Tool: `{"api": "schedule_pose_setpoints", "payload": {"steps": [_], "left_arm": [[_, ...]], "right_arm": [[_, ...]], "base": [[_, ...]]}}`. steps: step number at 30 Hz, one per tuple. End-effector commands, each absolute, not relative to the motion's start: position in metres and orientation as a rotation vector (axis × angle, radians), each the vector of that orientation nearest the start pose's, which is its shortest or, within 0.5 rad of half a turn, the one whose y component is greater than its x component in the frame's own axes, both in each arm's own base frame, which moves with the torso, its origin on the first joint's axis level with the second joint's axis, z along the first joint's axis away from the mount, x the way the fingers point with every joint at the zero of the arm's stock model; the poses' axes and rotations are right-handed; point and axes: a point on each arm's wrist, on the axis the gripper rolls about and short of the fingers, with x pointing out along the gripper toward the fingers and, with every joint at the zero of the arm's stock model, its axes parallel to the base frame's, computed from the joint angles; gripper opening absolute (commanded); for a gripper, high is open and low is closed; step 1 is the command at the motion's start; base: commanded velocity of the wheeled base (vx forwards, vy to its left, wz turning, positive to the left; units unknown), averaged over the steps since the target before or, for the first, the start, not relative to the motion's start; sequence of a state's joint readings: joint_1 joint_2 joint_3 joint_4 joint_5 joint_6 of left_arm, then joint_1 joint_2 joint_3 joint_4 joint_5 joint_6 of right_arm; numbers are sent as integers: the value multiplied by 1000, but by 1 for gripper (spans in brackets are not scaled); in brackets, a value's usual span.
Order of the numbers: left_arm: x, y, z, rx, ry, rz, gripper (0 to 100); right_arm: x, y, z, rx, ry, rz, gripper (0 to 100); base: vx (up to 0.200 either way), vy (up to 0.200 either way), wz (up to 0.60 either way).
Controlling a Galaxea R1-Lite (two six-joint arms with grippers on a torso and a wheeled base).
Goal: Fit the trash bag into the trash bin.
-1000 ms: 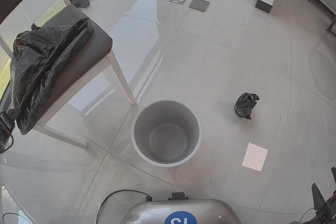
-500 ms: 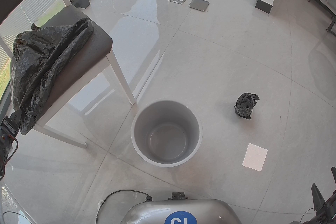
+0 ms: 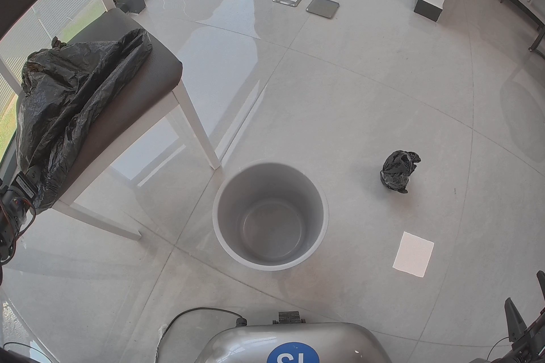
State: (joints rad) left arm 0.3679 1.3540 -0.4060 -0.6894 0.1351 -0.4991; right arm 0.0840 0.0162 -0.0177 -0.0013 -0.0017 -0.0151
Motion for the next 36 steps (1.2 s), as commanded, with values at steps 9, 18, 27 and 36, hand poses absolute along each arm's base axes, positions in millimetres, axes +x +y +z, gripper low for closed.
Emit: {"api": "schedule_pose_setpoints", "payload": {"steps": [9,18,27,36], "left_arm": [[187,78,161,-520,145,573,100],[187,79,162,-519,140,573,100],[174,72,155,-481,165,563,100],[172,69,156,-476,161,551,100]], "right_arm": [[-23,-2,76,-17,-2,83,100],[-23,-2,76,-14,-2,83,100],[-23,-2,76,-18,-2,83,100],[-23,-2,76,-18,-2,83,100]], "base": [[0,0,0],[0,0,0],[0,0,0],[0,0,0]]}}
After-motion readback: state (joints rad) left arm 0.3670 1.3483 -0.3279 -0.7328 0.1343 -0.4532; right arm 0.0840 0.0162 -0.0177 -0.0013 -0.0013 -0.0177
